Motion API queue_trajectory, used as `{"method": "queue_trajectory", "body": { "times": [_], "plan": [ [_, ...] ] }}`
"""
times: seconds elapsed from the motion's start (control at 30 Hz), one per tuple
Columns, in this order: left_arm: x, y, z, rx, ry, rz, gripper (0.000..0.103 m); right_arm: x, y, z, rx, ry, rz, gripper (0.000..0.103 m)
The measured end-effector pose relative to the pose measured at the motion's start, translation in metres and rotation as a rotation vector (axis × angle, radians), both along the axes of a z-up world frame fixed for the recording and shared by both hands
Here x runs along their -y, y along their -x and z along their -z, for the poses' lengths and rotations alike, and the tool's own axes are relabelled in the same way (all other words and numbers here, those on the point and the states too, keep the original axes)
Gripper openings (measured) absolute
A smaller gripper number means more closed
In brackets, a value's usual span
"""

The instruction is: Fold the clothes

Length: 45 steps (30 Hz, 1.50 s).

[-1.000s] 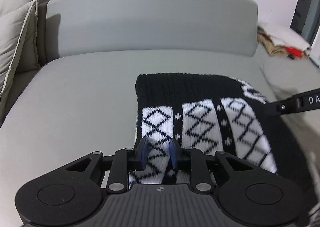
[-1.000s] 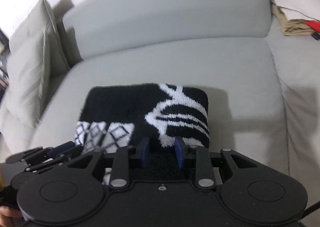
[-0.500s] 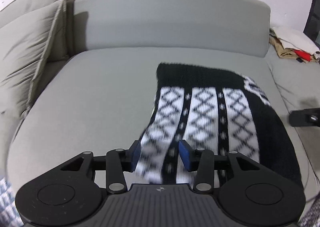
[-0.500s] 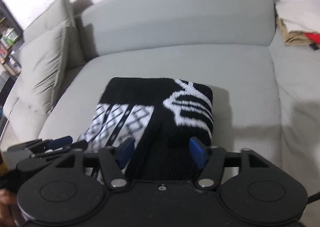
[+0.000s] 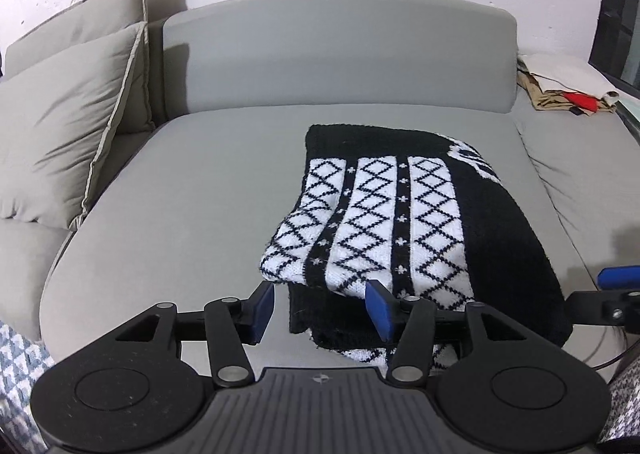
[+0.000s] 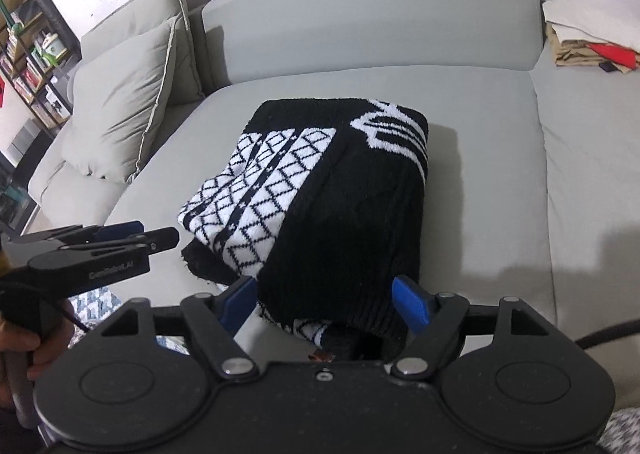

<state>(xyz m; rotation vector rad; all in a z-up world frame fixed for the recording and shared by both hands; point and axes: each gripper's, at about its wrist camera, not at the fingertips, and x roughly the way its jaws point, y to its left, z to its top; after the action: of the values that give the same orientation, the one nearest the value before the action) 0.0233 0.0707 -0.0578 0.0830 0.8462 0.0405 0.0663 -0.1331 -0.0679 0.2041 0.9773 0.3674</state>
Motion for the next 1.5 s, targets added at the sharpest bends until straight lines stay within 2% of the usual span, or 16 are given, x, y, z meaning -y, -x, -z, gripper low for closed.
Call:
{"method": "queue_trajectory", "body": {
  "times": [0.03,0.1,0.13,0.17,0.27,0.4,0.53,0.63,0.7,0.77,0.83,0.97,1.07,1.2,1.3,1.5],
  "plan": [
    [0.001,0.0,0.001,0.005,-0.004,0.004,0.052,0.001,0.002,0.002,0.004,-0.002,0.004,0.064],
    [0.001,-0.002,0.005,0.018,0.0,0.02,0.052,0.002,0.004,0.005,0.011,-0.004,0.01,0.039],
    [0.002,-0.003,0.007,0.036,0.003,0.042,0.052,0.002,0.005,0.007,0.007,-0.003,0.015,0.036],
    [0.002,-0.004,0.01,0.054,0.006,0.066,0.052,0.002,0.004,0.01,0.0,-0.005,0.017,0.034],
    [-0.006,-0.024,0.032,0.001,0.036,0.07,0.046,0.001,-0.003,0.023,-0.025,-0.012,0.025,0.034],
    [-0.016,-0.051,0.061,-0.074,0.076,0.073,0.05,-0.007,-0.024,0.051,-0.074,0.044,0.054,0.03],
    [-0.022,-0.051,0.057,-0.072,0.1,0.085,0.052,-0.009,-0.032,0.071,-0.112,0.037,0.074,0.03],
    [-0.044,-0.031,0.047,-0.006,0.239,0.08,0.054,-0.003,-0.025,0.056,-0.101,0.014,0.069,0.037],
    [-0.063,-0.017,0.043,0.035,0.355,0.067,0.064,0.009,-0.016,0.042,-0.077,-0.031,0.072,0.065],
    [-0.085,-0.008,0.045,0.054,0.473,0.031,0.068,0.024,-0.005,0.027,-0.036,-0.069,0.077,0.075],
    [-0.104,-0.003,0.05,0.054,0.563,-0.021,0.07,0.041,0.002,0.017,-0.021,-0.137,0.101,0.08],
    [-0.126,-0.001,0.061,0.009,0.684,-0.073,0.075,0.071,0.009,0.012,-0.06,-0.359,0.191,0.089],
    [-0.127,0.0,0.065,-0.011,0.732,-0.075,0.087,0.077,0.009,0.013,-0.058,-0.412,0.21,0.098],
    [-0.12,-0.01,0.068,-0.054,0.732,-0.077,0.088,0.073,0.0,0.03,-0.089,-0.394,0.244,0.101],
    [-0.111,-0.022,0.077,-0.091,0.771,-0.067,0.088,0.073,-0.004,0.046,-0.129,-0.448,0.28,0.101],
    [-0.12,-0.045,0.102,-0.146,0.921,-0.173,0.087,0.085,-0.011,0.064,-0.144,-0.514,0.317,0.101]
  ]
}}
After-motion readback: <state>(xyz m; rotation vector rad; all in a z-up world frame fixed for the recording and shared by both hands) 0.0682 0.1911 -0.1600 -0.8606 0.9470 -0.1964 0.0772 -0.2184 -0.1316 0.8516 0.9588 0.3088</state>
